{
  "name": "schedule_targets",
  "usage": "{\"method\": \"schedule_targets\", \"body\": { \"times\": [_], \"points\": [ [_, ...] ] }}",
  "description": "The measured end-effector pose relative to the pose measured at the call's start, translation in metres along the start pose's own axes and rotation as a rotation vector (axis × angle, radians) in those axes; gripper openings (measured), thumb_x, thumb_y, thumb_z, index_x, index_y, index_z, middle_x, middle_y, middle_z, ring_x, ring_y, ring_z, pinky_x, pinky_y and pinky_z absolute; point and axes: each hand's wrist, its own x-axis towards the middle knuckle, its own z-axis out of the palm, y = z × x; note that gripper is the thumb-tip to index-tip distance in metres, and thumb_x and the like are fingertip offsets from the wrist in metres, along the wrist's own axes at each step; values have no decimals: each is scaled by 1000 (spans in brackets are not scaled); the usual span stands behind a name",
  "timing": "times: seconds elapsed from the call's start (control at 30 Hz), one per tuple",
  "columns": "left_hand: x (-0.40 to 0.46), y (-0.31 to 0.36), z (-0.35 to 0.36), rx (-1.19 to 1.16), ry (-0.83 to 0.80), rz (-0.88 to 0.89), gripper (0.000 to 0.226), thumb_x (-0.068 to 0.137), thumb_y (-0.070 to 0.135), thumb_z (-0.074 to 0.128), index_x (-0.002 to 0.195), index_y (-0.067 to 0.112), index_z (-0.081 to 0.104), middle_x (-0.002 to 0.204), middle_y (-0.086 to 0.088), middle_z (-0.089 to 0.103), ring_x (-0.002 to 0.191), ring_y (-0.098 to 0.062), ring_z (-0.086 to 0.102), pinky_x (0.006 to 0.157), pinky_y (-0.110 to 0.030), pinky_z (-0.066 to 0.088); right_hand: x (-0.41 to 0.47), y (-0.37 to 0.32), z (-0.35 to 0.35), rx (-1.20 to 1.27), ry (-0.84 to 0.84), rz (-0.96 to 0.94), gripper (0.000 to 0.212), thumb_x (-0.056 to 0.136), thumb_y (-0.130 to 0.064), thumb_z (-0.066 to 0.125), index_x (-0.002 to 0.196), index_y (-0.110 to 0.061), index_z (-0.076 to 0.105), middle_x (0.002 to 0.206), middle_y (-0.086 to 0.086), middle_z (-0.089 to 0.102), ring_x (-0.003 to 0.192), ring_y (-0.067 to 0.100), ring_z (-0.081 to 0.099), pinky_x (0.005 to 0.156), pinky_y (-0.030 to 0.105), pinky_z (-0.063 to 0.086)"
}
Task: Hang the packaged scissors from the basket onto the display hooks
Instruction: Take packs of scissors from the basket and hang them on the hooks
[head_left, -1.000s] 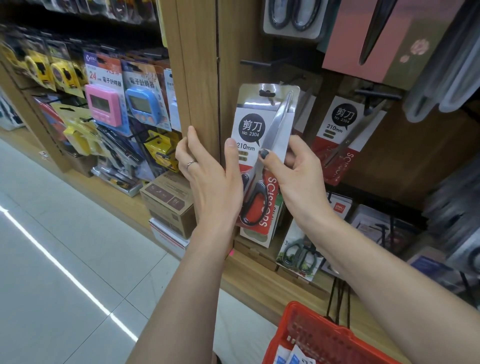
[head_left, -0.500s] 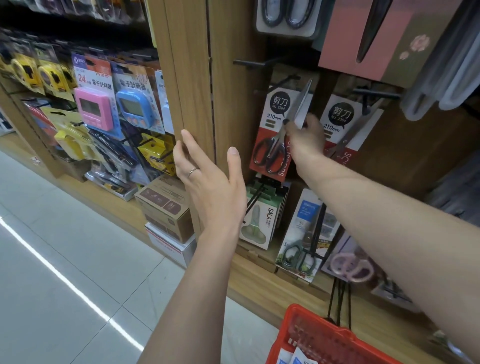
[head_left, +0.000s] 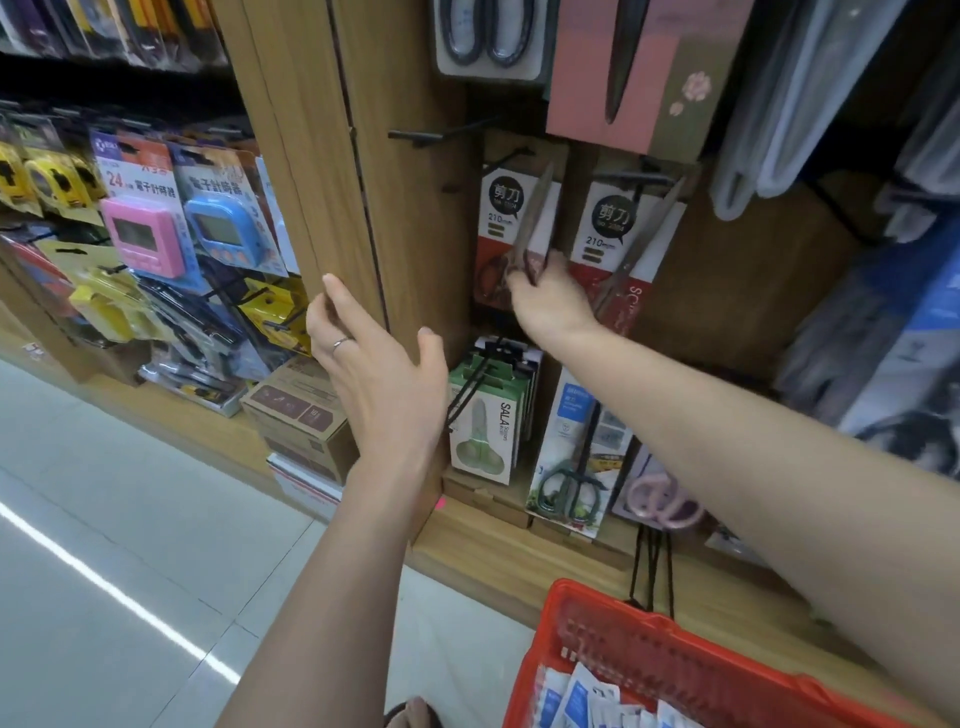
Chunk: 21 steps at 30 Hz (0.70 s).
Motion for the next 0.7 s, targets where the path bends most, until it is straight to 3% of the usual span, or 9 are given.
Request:
{"method": "schedule_targets", "body": {
  "times": [0.13, 0.2, 0.27, 0.4, 0.57, 0.7],
  "points": [
    [-36, 20, -5, 79, 25, 183, 65, 91, 23, 66, 147, 2, 40, 147, -23, 37, 130, -41, 40, 108, -48, 37, -71, 30, -21, 75, -39, -123, 50, 107, -37, 49, 152, -15, 42, 141, 7, 59, 128, 21, 58, 98, 27, 39],
    [-63, 29, -2, 36, -31, 321, 46, 89, 19, 65, 129, 3, 49, 133, -21, 44, 118, -37, 46, 96, -43, 39, -105, 55, -38, 139, -48, -134, 42, 108, -33, 50, 146, -17, 47, 130, -2, 61, 116, 2, 59, 91, 18, 42],
    [-94, 35, 6, 18, -203, 417, 29, 91, 18, 64, 114, 12, 48, 121, -12, 47, 106, -29, 49, 83, -37, 40, -138, 88, -57, 200, 12, -142, 28, 107, -23, 53, 134, -16, 54, 111, -13, 59, 95, -17, 56, 76, 4, 43],
    [-173, 37, 30, 108, -687, 611, 23, 96, 23, 59, 100, 26, 36, 103, 4, 42, 85, -22, 49, 67, -38, 34, -200, 157, -97, 240, 307, -125, 15, 99, -12, 53, 107, -24, 57, 92, -17, 61, 79, -12, 57, 71, 5, 44],
    [-270, 14, 67, 311, -1208, 680, 12, 97, 26, 56, 103, 23, 45, 102, 2, 54, 92, -29, 65, 72, -42, 51, -269, 260, -132, 168, 438, 83, 17, 98, -8, 51, 100, -24, 55, 84, -15, 57, 71, -4, 53, 68, 13, 42],
    [-330, -27, 98, 539, -1543, 505, 35, 103, 35, 58, 129, 12, 52, 129, -12, 63, 118, -34, 63, 95, -46, 53, -322, 337, -135, 3, 477, 282, 18, 96, -3, 56, 95, -21, 58, 73, -14, 56, 64, -2, 55, 59, 18, 38]
  ]
}}
